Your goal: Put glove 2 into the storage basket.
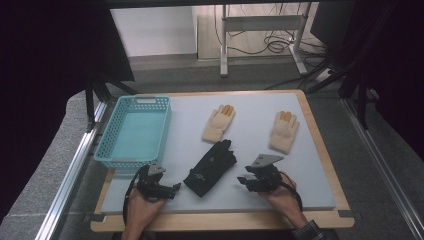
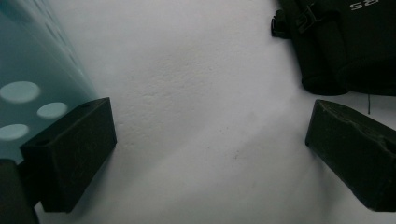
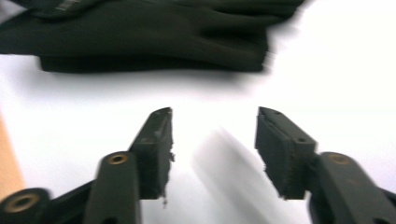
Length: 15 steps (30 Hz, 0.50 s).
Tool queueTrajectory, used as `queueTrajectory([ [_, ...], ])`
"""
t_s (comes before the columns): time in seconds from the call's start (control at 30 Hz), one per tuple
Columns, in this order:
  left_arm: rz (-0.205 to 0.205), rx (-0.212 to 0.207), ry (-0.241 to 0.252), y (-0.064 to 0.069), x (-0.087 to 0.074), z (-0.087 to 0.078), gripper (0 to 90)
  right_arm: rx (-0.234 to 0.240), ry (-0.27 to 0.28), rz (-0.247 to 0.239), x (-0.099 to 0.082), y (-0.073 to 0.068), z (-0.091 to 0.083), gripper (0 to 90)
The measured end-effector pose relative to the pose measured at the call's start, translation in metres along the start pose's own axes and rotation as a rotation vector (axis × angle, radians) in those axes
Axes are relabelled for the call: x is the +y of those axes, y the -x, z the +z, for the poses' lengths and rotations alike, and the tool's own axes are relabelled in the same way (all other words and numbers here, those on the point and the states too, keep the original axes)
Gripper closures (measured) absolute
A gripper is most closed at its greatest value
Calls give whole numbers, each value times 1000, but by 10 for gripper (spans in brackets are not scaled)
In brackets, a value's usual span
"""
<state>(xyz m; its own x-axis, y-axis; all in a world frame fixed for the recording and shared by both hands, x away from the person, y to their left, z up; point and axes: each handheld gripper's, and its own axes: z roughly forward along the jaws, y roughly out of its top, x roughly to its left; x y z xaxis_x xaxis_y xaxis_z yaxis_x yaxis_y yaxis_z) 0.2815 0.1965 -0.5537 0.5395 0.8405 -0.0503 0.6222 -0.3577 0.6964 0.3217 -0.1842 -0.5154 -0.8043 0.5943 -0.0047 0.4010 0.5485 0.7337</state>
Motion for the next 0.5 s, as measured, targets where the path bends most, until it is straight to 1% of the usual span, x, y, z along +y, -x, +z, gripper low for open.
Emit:
queueTrajectory([
  [0.03,0,0,0,0,0,0,19,0,0,0,0,0,0,428],
  [0.07,0,0,0,0,0,0,19,-9,3,7,-2,4,-3,398],
  [0.1,0,0,0,0,0,0,19,-43,10,31,-10,15,-10,344],
  [0.13,0,0,0,0,0,0,19,-43,10,31,-10,15,-10,344],
  [0.17,0,0,0,0,0,0,19,-52,9,39,-12,19,-12,319],
  [0.2,0,0,1,0,0,0,20,-83,2,59,-20,29,-17,281],
  [0.23,0,0,1,0,0,0,20,-96,-2,63,-23,32,-18,268],
  [0.27,0,0,1,0,0,0,20,-96,-2,63,-23,32,-18,268],
  [0.3,0,0,1,0,0,0,20,-120,-13,77,-30,40,-21,249],
  [0.33,0,0,1,0,0,0,20,-120,-13,77,-30,40,-21,249],
  [0.37,0,0,1,0,0,0,20,-140,-20,86,-35,45,-22,237],
  [0.4,0,0,1,0,0,0,20,-140,-20,86,-35,45,-22,237],
  [0.47,-1,-1,1,0,0,0,20,-155,-30,92,-39,48,-21,220],
  [0.5,-1,-1,1,0,0,0,21,-152,-15,92,-40,50,-21,219],
])
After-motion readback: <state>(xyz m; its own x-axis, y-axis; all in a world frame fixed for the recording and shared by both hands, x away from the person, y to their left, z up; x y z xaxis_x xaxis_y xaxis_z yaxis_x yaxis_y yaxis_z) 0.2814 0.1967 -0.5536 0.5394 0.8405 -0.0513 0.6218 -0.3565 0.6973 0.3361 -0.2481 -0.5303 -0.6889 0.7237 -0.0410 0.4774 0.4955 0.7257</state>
